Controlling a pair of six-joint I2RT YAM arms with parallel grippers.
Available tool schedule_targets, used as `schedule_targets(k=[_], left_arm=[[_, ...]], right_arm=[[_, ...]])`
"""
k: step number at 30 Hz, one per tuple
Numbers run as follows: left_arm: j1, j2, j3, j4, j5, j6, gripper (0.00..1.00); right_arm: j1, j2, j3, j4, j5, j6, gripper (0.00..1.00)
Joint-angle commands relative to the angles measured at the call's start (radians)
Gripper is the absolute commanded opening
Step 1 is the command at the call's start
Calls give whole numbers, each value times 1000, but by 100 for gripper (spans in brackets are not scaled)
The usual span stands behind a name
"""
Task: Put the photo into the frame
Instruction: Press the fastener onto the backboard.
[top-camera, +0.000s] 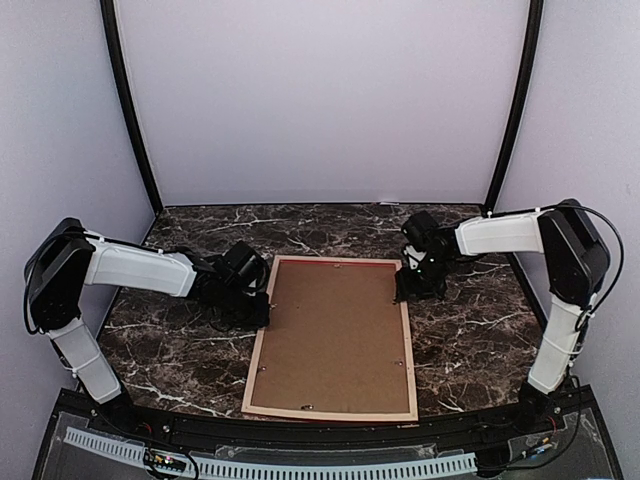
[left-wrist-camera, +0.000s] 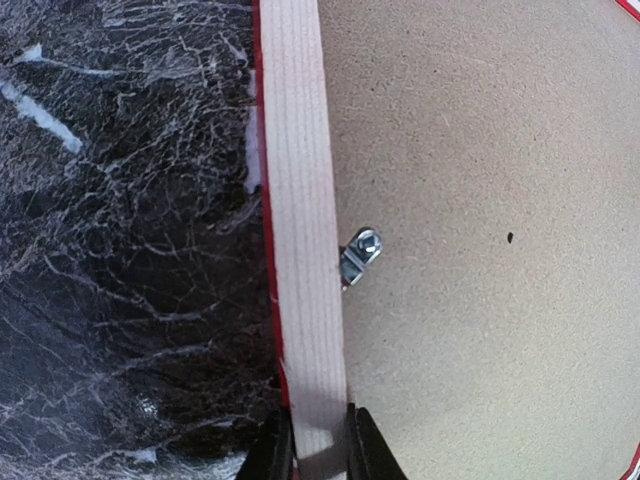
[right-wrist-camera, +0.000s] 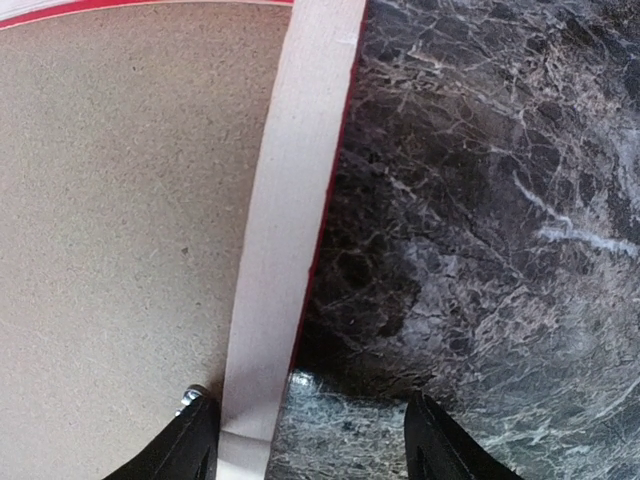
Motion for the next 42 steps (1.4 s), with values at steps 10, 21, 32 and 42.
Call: schedule_targets(k=[10,21,32,42], left_arm=[[-11,19,-27,-27,52,10,4],[-11,21,-26,-30,54,14,3],[-11,18,-20,-38,51,20,2],[-10,22,-17,-45,50,23,2]], right_arm=[[29,-41,-45,-32,-68,0,64],[29,-12,-41,15,-104,-8,64],[18,32,-12,55,-89,-7,65],[-5,51,0,113,-115,-1,64]])
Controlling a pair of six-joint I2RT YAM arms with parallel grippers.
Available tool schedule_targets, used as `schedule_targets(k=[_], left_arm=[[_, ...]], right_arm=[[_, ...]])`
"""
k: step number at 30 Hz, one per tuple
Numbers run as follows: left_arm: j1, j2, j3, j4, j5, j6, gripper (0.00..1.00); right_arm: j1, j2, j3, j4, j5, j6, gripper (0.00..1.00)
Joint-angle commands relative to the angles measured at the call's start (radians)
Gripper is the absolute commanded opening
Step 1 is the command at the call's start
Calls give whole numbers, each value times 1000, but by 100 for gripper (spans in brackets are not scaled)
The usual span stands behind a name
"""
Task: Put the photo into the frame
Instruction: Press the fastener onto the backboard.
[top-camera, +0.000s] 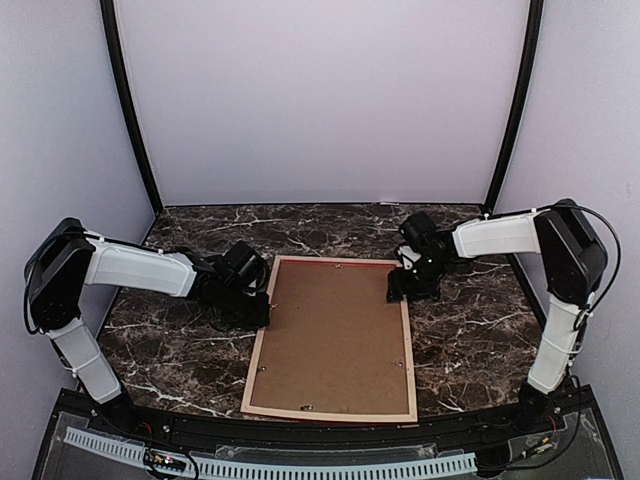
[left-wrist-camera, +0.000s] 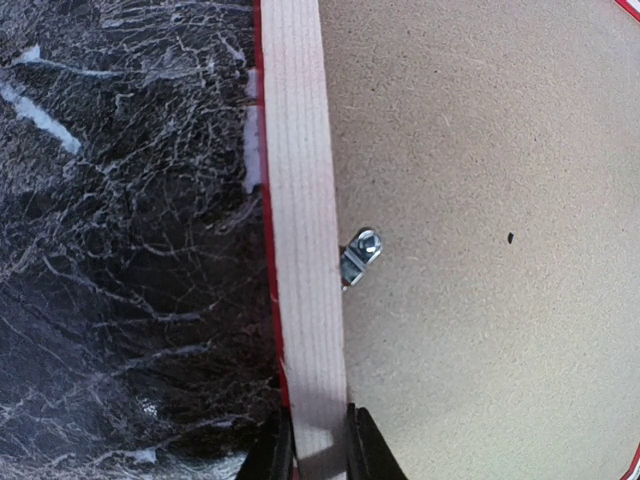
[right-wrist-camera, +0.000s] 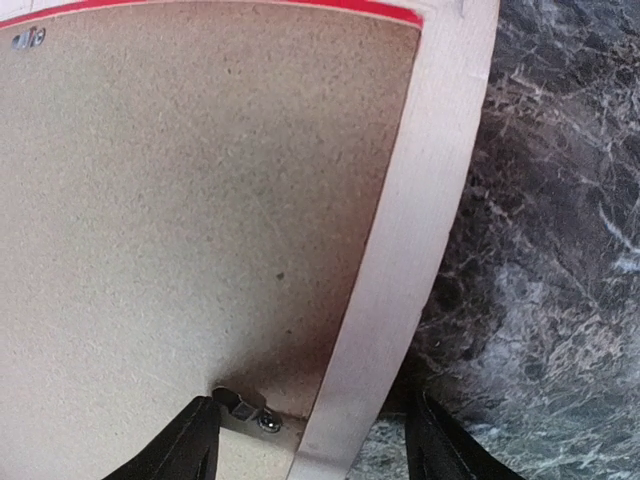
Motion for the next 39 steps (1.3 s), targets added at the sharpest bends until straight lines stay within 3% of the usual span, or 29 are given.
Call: schedule_targets(k=[1,17,39], left_arm=[[-10,21,-17,-46,48,19,2],[-11,19,-23,-46,46,19,1],[-10,16,-26,-47,45,16,1]], right_arm=[[-13,43,15,48,-19,5,64],[-38,41,-14,63,-50,5,44],[-74,43,-43,63,-191,-60,25]])
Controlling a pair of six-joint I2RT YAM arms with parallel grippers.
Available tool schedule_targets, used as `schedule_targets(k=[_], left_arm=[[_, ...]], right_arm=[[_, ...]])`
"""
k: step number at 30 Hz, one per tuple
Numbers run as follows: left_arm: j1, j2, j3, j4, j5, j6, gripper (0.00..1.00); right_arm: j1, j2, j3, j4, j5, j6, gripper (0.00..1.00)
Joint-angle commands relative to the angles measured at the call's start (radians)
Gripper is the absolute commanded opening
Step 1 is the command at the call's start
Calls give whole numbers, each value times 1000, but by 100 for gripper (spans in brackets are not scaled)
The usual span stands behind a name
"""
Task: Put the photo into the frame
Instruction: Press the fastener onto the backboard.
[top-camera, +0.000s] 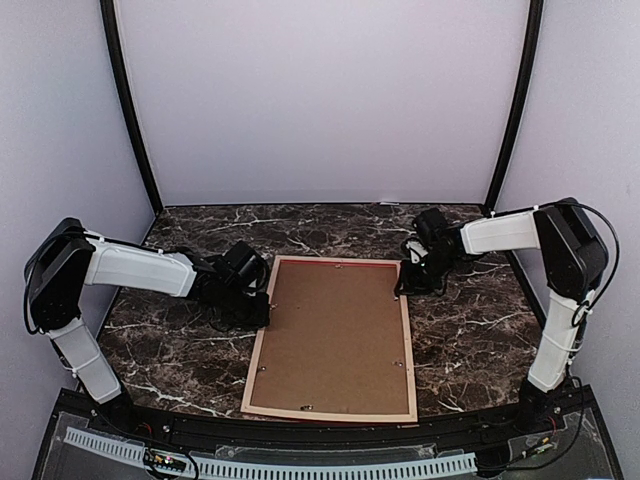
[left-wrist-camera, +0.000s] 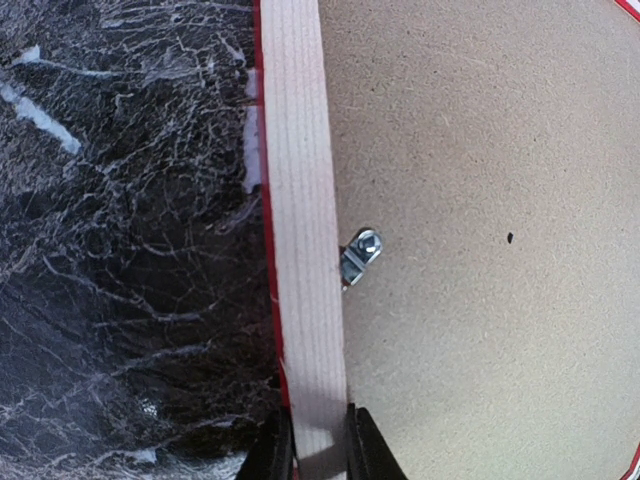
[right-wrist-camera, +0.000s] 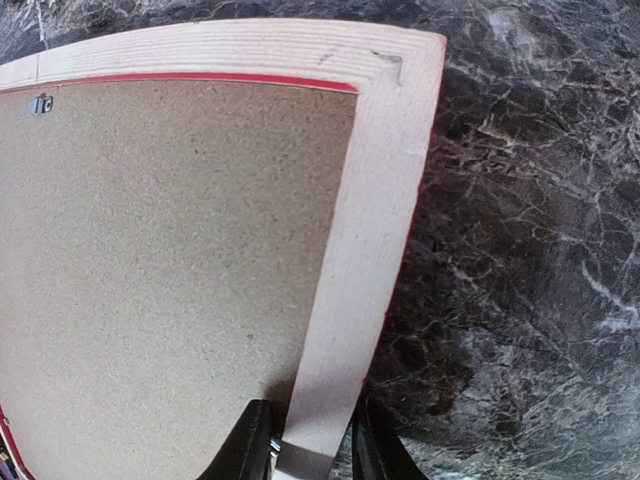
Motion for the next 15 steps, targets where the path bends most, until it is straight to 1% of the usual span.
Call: schedule_targets(k=[1,11,13,15], left_arm=[[-10,16,-26,-47,44,14,1],[-11,15,-25,-48,45,15,1],[-10,14,-25,-49,45,15,1],[-10,11,-24,-50,44,13,1]], right_arm=[[6,24,-30,-25,-61,-63,25],[-19,61,6,-104,-140,-172,23],[-28,67,13,-109,-157,-186,26],[-41,64,11,-100,-183,-187,32]])
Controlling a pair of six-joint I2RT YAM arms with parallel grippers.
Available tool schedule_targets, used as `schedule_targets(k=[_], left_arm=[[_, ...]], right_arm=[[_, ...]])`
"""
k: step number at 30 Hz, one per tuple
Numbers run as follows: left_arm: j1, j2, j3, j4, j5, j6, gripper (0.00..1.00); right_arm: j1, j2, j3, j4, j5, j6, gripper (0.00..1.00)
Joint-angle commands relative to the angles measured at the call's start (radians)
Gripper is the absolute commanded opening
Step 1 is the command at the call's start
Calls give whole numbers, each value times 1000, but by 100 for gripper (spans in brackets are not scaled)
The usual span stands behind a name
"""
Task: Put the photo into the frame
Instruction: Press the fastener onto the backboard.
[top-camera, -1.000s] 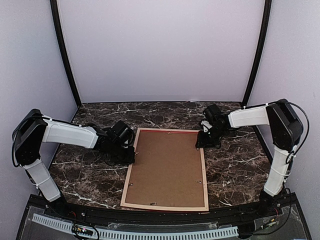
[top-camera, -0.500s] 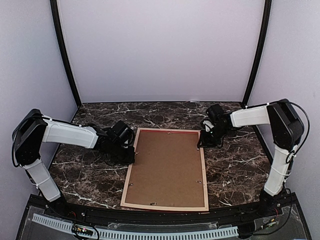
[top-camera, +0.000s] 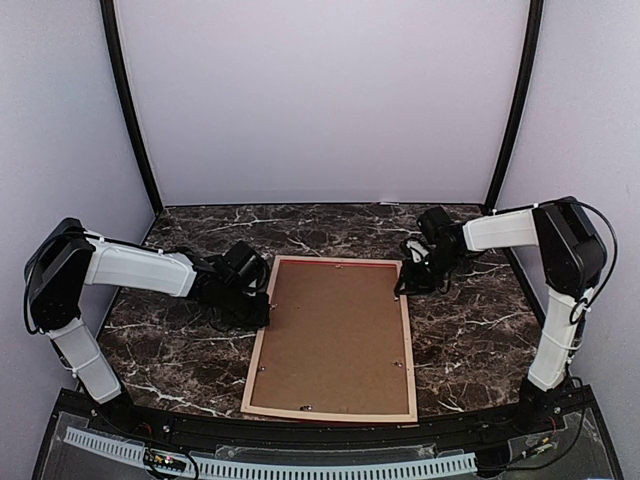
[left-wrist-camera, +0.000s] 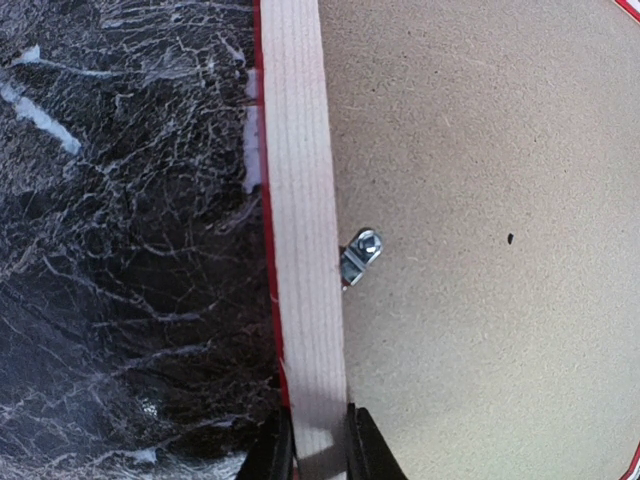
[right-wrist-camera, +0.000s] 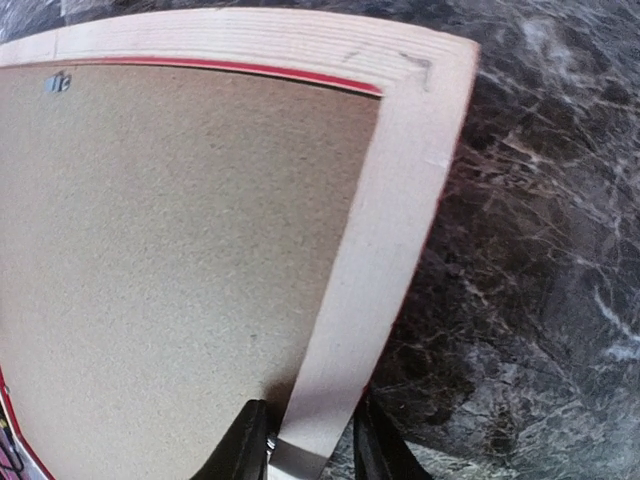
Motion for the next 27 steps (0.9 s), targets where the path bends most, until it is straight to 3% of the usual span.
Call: schedule_targets(k=[1,3,7,18,27], left_arm=[[-10,9,-22,-50,43,13,1],[-11,7,-22,-52,41,12,1],[-11,6,-25,-53,39,5,1],[-10,12,-19,-49,43,6,1],[-11,16,-19,-49,42,9,1]], right_arm=[[-9,42,-12,-65,-114,-97,35],[-15,33,-12,-54,-129,-85,43],[-16,12,-13,-33,-145,-44,46],[38,9,-12,-84,56,11,43],[59,26,8,-114,112,-2,35]])
